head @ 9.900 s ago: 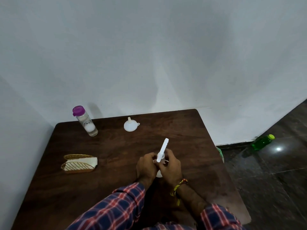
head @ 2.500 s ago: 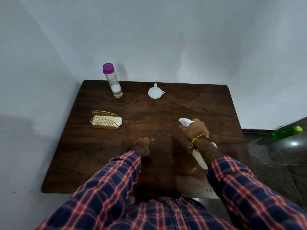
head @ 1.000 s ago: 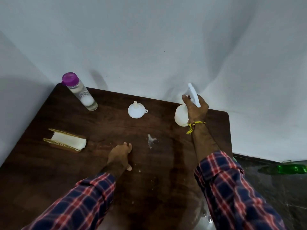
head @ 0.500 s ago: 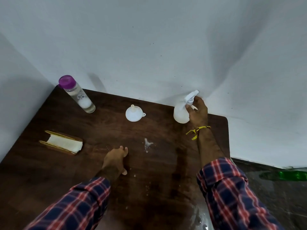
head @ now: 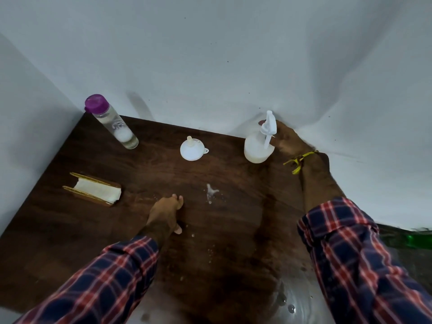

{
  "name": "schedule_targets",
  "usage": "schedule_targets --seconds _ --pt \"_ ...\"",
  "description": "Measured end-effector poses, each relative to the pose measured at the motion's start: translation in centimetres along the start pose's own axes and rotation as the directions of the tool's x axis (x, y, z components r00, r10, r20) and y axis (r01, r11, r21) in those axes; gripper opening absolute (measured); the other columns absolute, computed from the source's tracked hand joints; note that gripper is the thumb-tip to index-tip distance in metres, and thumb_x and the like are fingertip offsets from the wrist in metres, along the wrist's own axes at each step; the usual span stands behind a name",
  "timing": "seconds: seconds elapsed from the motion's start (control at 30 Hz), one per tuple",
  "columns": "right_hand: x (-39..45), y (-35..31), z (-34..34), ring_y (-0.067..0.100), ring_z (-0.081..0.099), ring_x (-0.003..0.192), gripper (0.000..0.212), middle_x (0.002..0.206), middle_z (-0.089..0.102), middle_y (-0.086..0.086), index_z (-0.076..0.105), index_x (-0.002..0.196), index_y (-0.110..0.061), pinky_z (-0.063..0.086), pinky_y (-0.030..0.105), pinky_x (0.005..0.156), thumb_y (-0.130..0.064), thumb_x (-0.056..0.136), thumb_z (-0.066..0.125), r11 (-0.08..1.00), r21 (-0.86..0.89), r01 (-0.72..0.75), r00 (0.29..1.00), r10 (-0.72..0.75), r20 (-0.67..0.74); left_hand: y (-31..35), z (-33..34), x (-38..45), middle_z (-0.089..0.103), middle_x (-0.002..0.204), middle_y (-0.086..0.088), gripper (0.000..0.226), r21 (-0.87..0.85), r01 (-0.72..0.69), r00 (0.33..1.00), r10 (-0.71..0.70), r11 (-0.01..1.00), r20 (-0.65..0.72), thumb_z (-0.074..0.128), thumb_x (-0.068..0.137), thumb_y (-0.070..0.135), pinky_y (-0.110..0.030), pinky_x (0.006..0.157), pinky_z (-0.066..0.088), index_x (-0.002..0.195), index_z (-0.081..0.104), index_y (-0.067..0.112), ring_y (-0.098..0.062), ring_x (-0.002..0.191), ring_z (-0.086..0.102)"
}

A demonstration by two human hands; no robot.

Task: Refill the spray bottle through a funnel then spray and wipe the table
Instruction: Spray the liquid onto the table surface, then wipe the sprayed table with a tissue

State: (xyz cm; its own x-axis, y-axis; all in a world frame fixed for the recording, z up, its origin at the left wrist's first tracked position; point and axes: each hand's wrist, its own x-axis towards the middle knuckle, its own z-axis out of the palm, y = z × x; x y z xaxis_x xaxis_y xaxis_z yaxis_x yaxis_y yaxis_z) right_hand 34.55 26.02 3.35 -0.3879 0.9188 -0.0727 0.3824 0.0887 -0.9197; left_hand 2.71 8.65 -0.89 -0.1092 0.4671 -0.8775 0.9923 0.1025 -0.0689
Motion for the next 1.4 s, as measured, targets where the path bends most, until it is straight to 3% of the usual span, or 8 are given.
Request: schedule_targets --seconds 0.2,0.5,0.63,0.87,0.97,1.07,1.2,1.4 --pt "-3.1 1.1 2.7 0.020 0.050 0.115 0.049 0.129 0.053 0.015 0.044 0.134 0.002 0.045 0.018 0.092 0.015 0.088 0.052 0.983 0.133 -0.130 0.925 0.168 -0.342 -0.5 0.6 0.5 0.000 0.162 -0.008 0.122 0.019 -0.017 0.997 0.018 1.000 -0.071 0.084 0.070 0.033 -0.043 0.120 0.019 0.154 -0.003 0.019 -0.031 0.148 0.010" --pt "-15.2 0.9 12.3 0.031 0.069 0.089 0.018 0.090 0.072 0.012 0.072 0.097 -0.009 0.055 0.043 0.086 -0.011 0.079 0.075 0.880 0.255 -0.401 0.549 0.454 -0.702 0.3 2.3 -3.9 0.012 0.160 -0.017 0.093 -0.088 -0.127 0.939 0.091 0.988 -0.332 0.071 0.083 0.015 -0.042 0.117 0.020 0.153 0.012 0.008 -0.034 0.145 0.019" --pt "-18.8 -1.3 19.1 0.025 0.071 0.080 0.005 0.080 0.073 0.006 0.072 0.083 -0.020 0.058 0.046 0.080 -0.018 0.079 0.076 0.843 0.248 -0.476 0.600 0.518 -0.610 -1.4 4.3 -4.7 -0.003 0.162 -0.003 0.097 -0.156 -0.235 0.929 0.174 0.960 -0.326 0.069 0.083 0.018 -0.063 0.114 0.000 0.154 0.003 0.018 -0.029 0.149 -0.001" --pt "-19.0 -7.1 29.1 0.016 0.070 0.072 0.013 0.071 0.072 -0.005 0.069 0.071 -0.027 0.059 0.044 0.075 -0.022 0.080 0.077 0.866 0.152 -0.477 0.736 0.488 -0.468 -10.8 11.7 -7.9 0.024 0.159 0.002 0.065 -0.293 -0.440 0.739 0.157 0.849 -0.655 0.054 0.095 0.027 -0.037 0.119 -0.003 0.152 0.023 0.023 -0.015 0.148 0.014" --pt "-18.3 -10.3 32.7 0.014 0.069 0.074 0.012 0.072 0.072 -0.007 0.070 0.071 -0.027 0.058 0.037 0.076 -0.022 0.081 0.076 0.885 0.065 -0.460 0.789 0.441 -0.427 -16.6 14.3 -8.2 0.026 0.158 -0.001 0.063 -0.511 -0.356 0.761 -0.074 0.782 -0.644 0.056 0.095 0.026 -0.033 0.121 0.010 0.151 0.028 0.022 -0.018 0.147 0.019" --pt "-16.6 -13.0 36.3 0.013 0.069 0.072 0.010 0.070 0.072 -0.004 0.076 0.076 -0.018 0.057 0.033 0.075 -0.026 0.082 0.075 0.901 0.018 -0.434 0.815 0.401 -0.418 -21.6 14.9 -7.3 0.005 0.162 -0.009 0.091 -0.563 -0.153 0.826 -0.208 0.812 -0.524 0.064 0.088 0.038 -0.040 0.121 0.011 0.155 0.006 0.017 -0.028 0.149 0.003" --pt "-12.1 -15.7 40.5 0.014 0.069 0.080 0.013 0.082 0.076 0.001 0.079 0.085 -0.013 0.052 0.027 0.079 -0.025 0.083 0.074 0.920 -0.080 -0.383 0.855 0.320 -0.408 -25.4 14.0 -5.8 -0.014 0.160 -0.014 0.128 -0.487 -0.048 0.913 -0.160 0.872 -0.375 0.078 0.068 0.054 -0.053 0.117 0.006 0.153 -0.012 0.018 -0.039 0.147 -0.009" --pt "-5.2 -15.7 44.6 0.021 0.069 0.093 0.016 0.093 0.076 0.003 0.078 0.094 -0.017 0.055 0.032 0.087 -0.025 0.082 0.071 0.884 -0.157 -0.440 0.846 0.350 -0.402 -25.6 12.0 -4.4 -0.017 0.159 -0.018 0.134 -0.486 -0.014 0.964 -0.116 0.874 -0.238 0.086 0.065 0.041 -0.060 0.117 0.008 0.152 -0.012 0.011 -0.044 0.145 -0.011"
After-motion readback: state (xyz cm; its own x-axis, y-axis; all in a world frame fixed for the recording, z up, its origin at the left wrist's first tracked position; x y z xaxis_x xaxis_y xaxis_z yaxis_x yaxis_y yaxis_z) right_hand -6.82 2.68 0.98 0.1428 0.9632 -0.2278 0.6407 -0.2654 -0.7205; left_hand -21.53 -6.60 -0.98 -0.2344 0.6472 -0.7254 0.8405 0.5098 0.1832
